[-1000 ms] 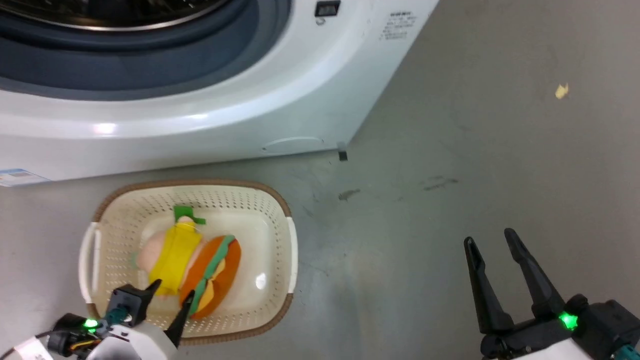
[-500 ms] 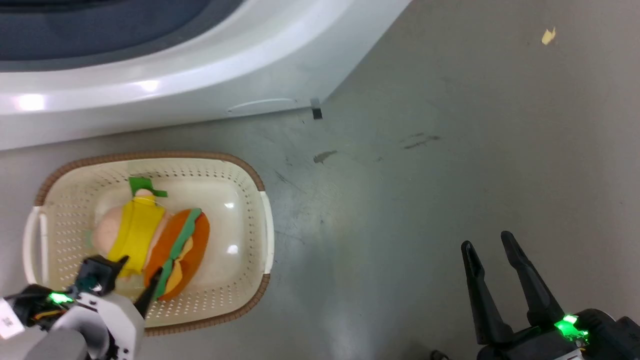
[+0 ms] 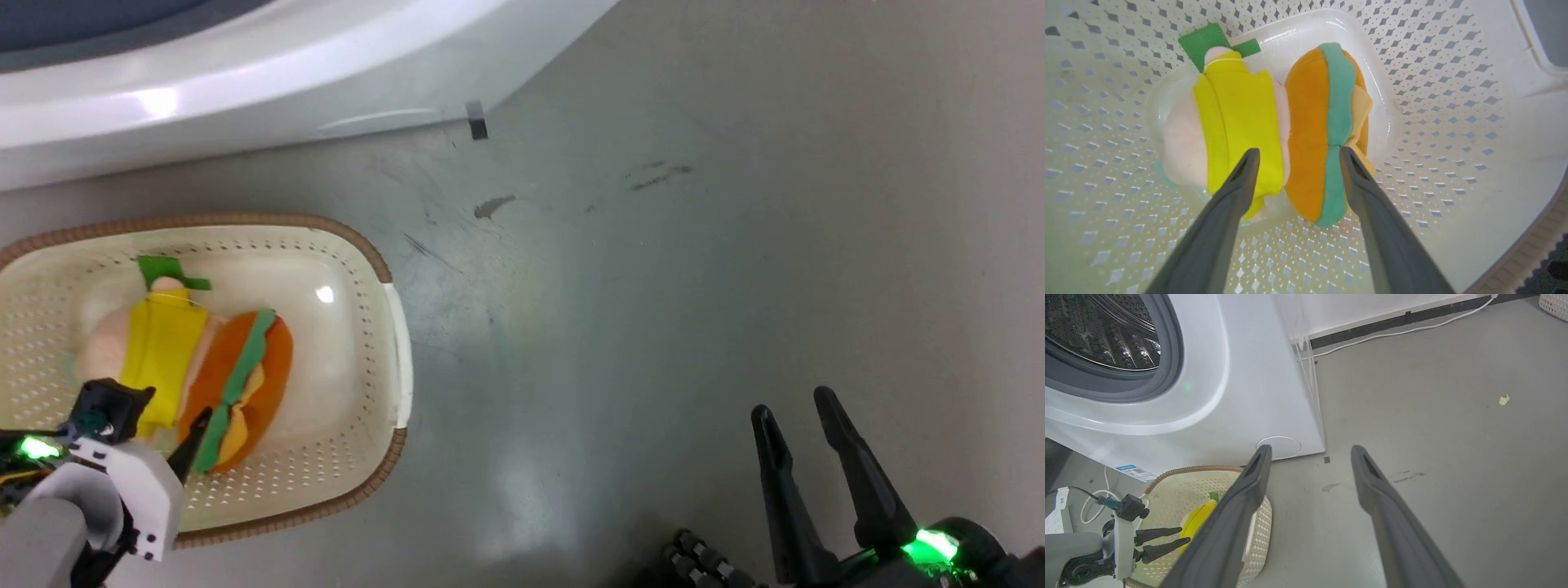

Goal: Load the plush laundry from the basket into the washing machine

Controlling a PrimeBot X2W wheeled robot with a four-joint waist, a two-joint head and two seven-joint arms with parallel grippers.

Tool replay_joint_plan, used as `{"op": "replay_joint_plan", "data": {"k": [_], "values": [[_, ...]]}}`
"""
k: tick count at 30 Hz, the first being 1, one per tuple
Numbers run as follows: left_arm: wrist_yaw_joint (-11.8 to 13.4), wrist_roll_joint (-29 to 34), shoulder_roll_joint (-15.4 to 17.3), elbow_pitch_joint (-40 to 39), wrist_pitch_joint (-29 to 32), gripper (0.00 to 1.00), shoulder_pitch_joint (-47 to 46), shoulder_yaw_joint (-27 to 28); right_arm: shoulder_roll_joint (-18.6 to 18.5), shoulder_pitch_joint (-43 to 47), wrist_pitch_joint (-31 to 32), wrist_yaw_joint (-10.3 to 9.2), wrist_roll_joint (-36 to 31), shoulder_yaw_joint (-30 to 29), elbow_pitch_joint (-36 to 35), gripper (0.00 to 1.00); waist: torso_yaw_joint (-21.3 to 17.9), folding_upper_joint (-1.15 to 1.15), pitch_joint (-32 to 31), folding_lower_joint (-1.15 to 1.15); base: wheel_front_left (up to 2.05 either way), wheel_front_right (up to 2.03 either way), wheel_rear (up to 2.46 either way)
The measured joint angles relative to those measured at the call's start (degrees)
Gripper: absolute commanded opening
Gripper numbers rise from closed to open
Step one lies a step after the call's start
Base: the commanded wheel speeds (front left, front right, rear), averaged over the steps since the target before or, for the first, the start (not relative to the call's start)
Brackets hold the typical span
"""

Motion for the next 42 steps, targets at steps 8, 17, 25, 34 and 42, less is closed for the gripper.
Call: {"op": "replay_joint_plan", "data": {"k": [8,17,25,34,42], "values": [[-0.49,-3.48,2.34,3.42,0.44,1.0,-5.59,-5.93,0.0,1.44,-0.96,0.0,1.03,1.67,-2.45,1.0,-1.57,0.0,4.02,0.0,0.06,0.06,0.06],[-1.09,-7.21,5.38,7.1,-0.78,1.0,-11.09,-12.2,0.0,2.61,-2.03,0.0,2.64,3.68,-4.69,1.0,-3.41,0.0,8.54,0.0,0.01,0.01,0.01],[-2.05,-12.99,8.73,9.49,-3.7,0.0,-12.12,-16.57,0.0,2.89,-3.0,0.0,5.35,5.05,-5.13,1.0,-6.05,0.0,10.72,0.0,0.0,0.0,0.0],[-2.01,-15.59,8.69,9.55,-4.11,0.0,-10.96,-14.64,0.0,1.74,-3.22,0.0,4.77,4.32,-1.88,1.0,-6.86,0.0,6.03,0.0,0.0,0.0,0.0],[-1.98,-15.59,1.19,8.27,-4.11,0.0,-8.2,-11.81,-0.01,0.19,-3.22,0.0,2.12,0.21,4.41,1.0,-4.16,0.0,-2.41,0.0,0.0,0.0,0.0]]}}
